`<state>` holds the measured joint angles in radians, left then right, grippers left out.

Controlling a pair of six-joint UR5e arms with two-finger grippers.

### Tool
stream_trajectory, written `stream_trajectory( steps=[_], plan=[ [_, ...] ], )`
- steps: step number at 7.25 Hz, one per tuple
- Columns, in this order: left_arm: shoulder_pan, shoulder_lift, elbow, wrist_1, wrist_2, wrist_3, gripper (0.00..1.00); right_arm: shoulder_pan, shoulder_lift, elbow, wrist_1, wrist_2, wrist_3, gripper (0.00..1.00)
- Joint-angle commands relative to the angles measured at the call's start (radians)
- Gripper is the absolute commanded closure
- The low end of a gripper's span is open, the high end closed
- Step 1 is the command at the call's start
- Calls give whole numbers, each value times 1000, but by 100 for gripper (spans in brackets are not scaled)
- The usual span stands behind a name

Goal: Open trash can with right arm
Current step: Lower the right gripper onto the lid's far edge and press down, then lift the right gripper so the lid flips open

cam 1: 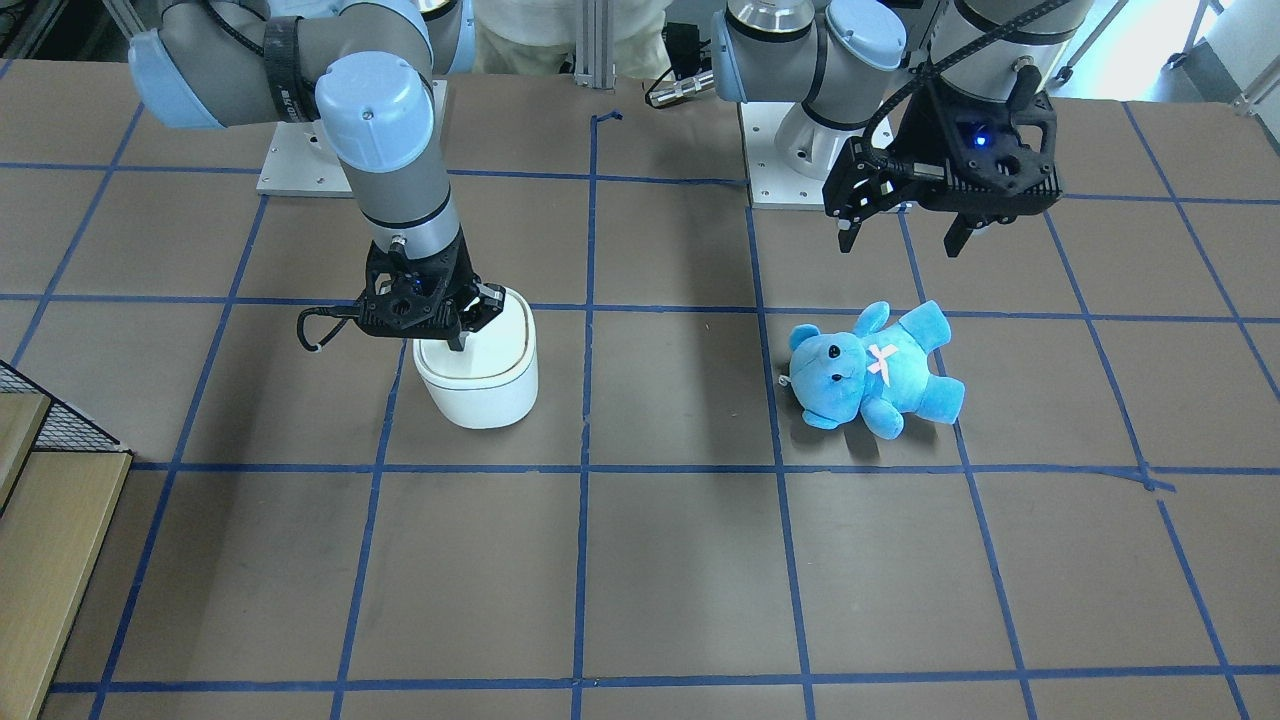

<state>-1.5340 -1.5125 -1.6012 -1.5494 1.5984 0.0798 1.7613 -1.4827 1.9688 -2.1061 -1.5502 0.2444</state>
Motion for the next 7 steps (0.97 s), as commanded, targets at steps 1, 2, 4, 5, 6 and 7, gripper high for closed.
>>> stream_trajectory(
  steps=[1,2,4,5,6,7],
  plan=[
    [0,0,0,0,0,0,0,0,-8,-18,-2,-11,1,100],
    [0,0,0,0,0,0,0,0,-11,-31,9,-10,4,100],
    [0,0,0,0,0,0,0,-2,-24,-80,101,-8,7,100],
    [0,0,0,0,0,0,0,-2,-36,-129,188,-8,7,100],
    [-1,0,0,0,0,0,0,-3,-37,-199,283,-5,6,100],
    [0,0,0,0,0,0,0,-3,-37,-291,396,-5,0,100]
  ],
)
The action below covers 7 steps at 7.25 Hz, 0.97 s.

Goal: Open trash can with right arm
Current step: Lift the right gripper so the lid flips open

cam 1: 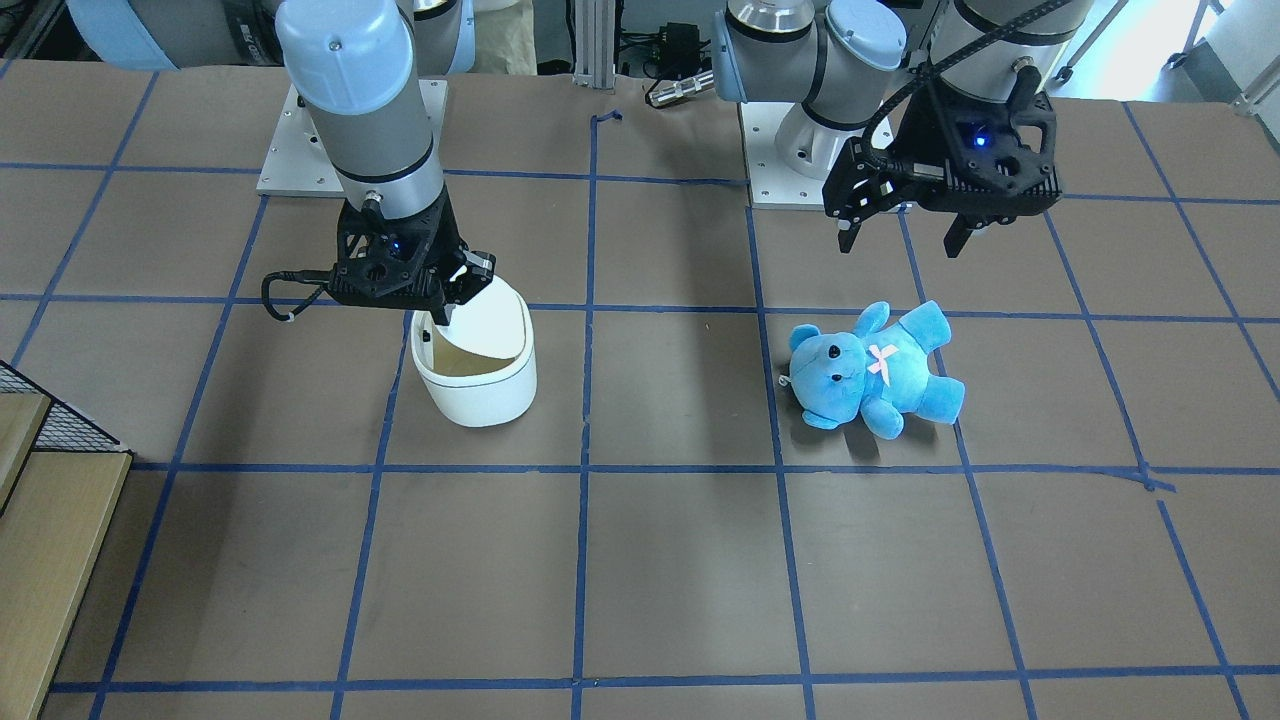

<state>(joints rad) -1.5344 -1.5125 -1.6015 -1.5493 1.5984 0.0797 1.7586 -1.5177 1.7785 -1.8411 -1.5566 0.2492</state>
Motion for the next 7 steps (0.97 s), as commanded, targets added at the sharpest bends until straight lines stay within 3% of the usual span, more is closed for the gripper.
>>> stream_trajectory(
  steps=[1,6,7],
  plan=[
    [0,0,0,0,0,0,0,-2,8,-179,214,3,-14,100],
    [0,0,0,0,0,0,0,-53,20,-304,313,3,-131,100],
    [-1,0,0,0,0,0,0,-68,21,-324,319,6,-145,93]
  ],
)
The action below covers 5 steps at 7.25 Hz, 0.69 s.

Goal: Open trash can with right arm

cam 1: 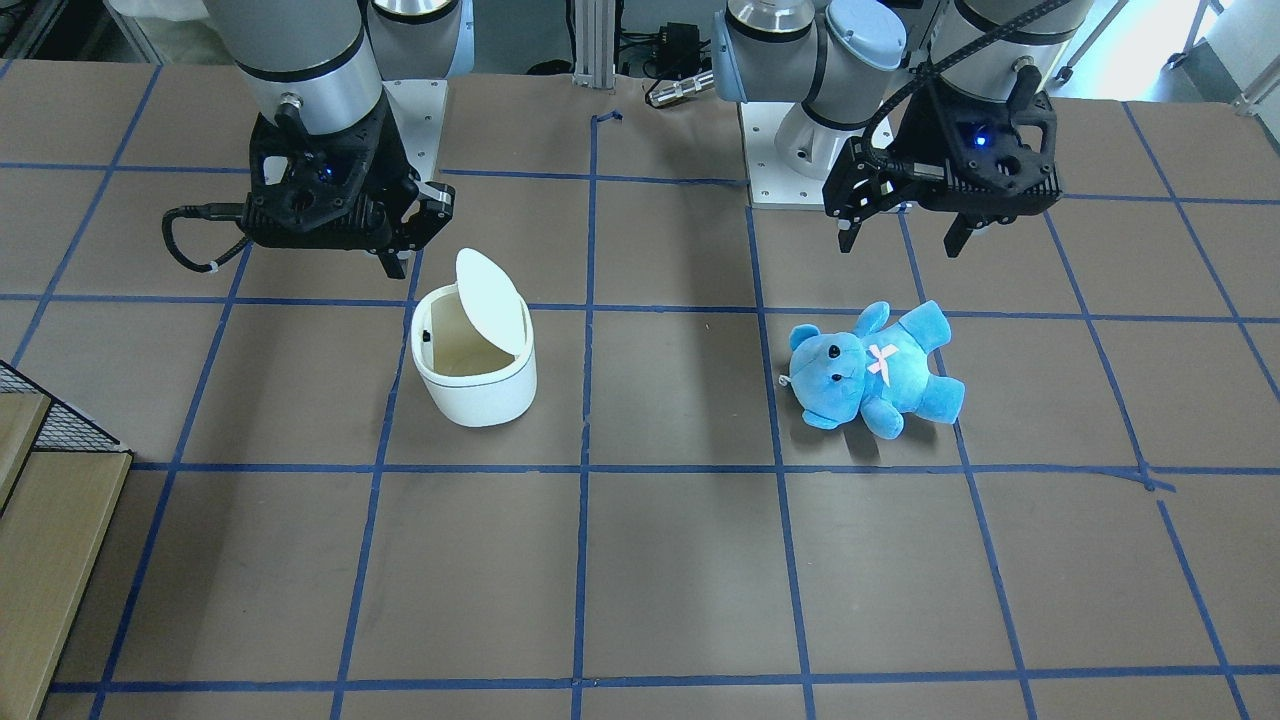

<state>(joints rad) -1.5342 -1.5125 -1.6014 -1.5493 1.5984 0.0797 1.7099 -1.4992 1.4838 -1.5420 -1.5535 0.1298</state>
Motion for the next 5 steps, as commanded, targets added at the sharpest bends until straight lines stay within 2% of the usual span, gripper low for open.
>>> stream_trajectory(
  steps=[1,2,5],
  plan=[
    [0,0,0,0,0,0,0,-24,2,-34,8,3,-73,65],
    [0,0,0,0,0,0,0,-42,2,-36,5,3,-94,45],
    [0,0,0,0,0,0,0,-142,2,-36,-6,-8,-298,0]
  ],
)
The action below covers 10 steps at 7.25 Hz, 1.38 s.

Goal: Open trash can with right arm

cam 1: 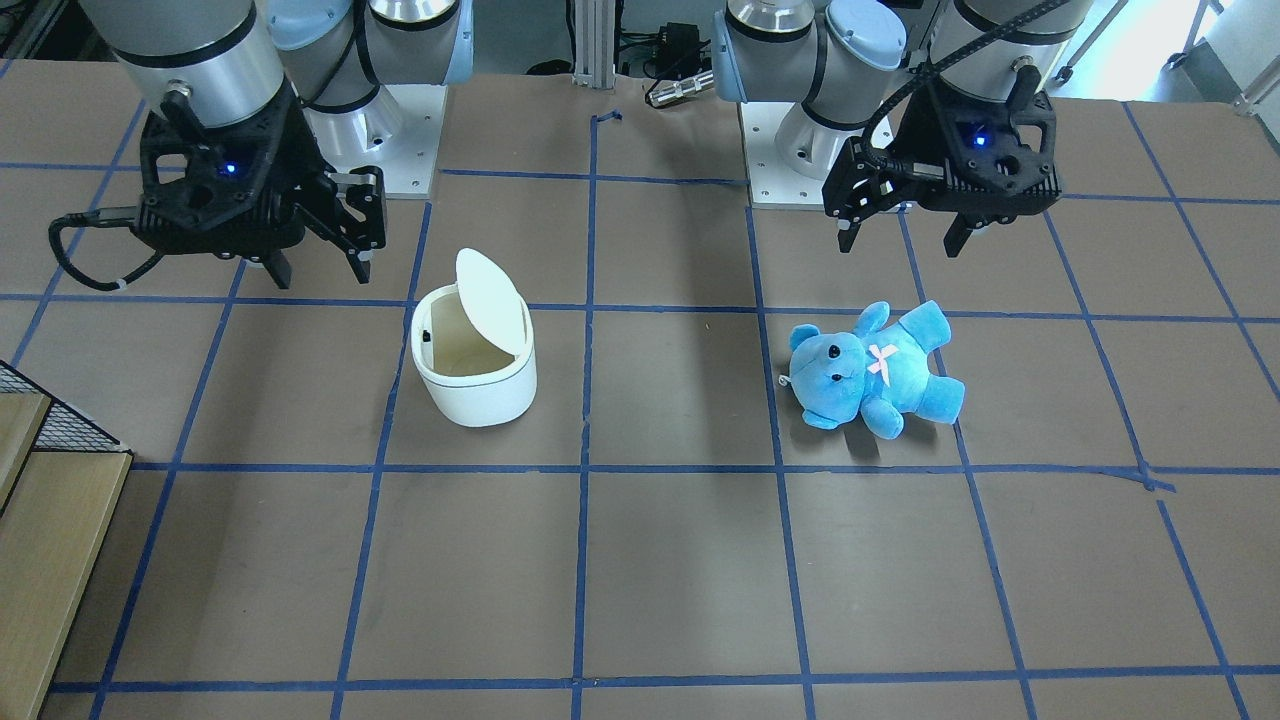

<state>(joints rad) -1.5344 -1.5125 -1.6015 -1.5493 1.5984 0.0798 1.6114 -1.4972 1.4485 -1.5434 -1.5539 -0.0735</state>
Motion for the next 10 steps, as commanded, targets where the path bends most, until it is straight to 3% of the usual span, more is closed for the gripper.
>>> stream_trajectory(
  steps=[1,6,10],
  plan=[
    [0,0,0,0,0,0,0,-79,0,0,-4,-12,-167,0],
    [0,0,0,0,0,0,0,-131,-1,6,-34,-5,-212,0],
    [0,0,0,0,0,0,0,-108,-11,3,-30,6,-109,0]
  ],
)
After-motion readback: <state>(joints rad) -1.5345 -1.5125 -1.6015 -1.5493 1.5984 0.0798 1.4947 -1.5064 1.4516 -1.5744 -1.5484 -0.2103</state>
